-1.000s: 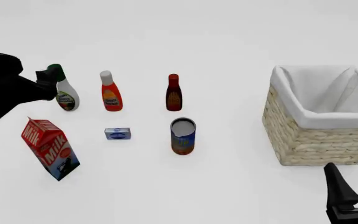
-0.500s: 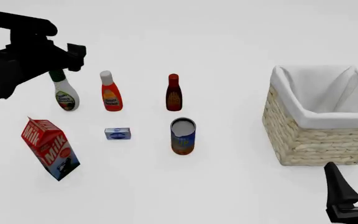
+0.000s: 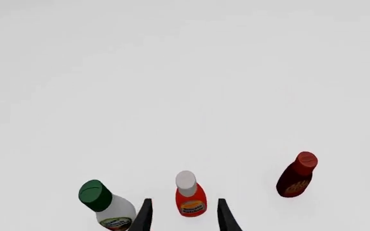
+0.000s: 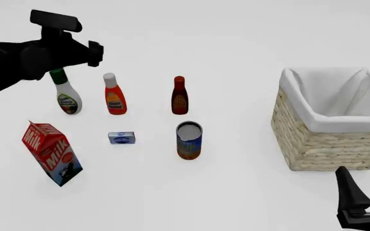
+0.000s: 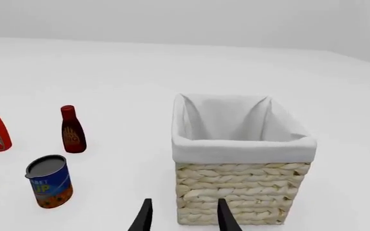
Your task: Pick the ketchup and place it in the basket.
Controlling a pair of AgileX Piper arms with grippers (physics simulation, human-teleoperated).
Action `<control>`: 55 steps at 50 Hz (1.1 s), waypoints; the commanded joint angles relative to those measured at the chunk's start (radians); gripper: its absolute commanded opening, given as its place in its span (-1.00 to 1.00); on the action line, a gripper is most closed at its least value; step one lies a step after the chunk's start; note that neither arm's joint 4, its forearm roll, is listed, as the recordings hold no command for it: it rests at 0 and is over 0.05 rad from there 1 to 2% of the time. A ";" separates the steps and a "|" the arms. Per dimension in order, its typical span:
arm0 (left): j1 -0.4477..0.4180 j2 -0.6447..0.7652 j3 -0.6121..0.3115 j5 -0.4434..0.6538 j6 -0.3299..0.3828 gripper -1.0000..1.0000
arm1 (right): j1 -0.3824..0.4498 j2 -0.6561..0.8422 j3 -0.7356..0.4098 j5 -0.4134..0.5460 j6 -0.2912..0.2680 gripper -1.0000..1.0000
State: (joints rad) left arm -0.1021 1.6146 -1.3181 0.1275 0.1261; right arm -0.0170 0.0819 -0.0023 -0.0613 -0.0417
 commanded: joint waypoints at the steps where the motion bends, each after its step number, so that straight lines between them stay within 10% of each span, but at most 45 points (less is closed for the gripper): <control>1: -0.006 0.081 -0.068 0.005 -0.009 1.00 | -0.005 0.004 -0.001 -0.002 -0.011 1.00; 55: 0.006 0.304 -0.180 -0.051 -0.074 1.00 | 0.008 0.089 0.001 -0.057 -0.044 1.00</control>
State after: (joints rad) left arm -0.0997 1.8878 -1.4920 0.0891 0.0575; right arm -0.0115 0.1657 -0.0011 -0.1163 -0.0749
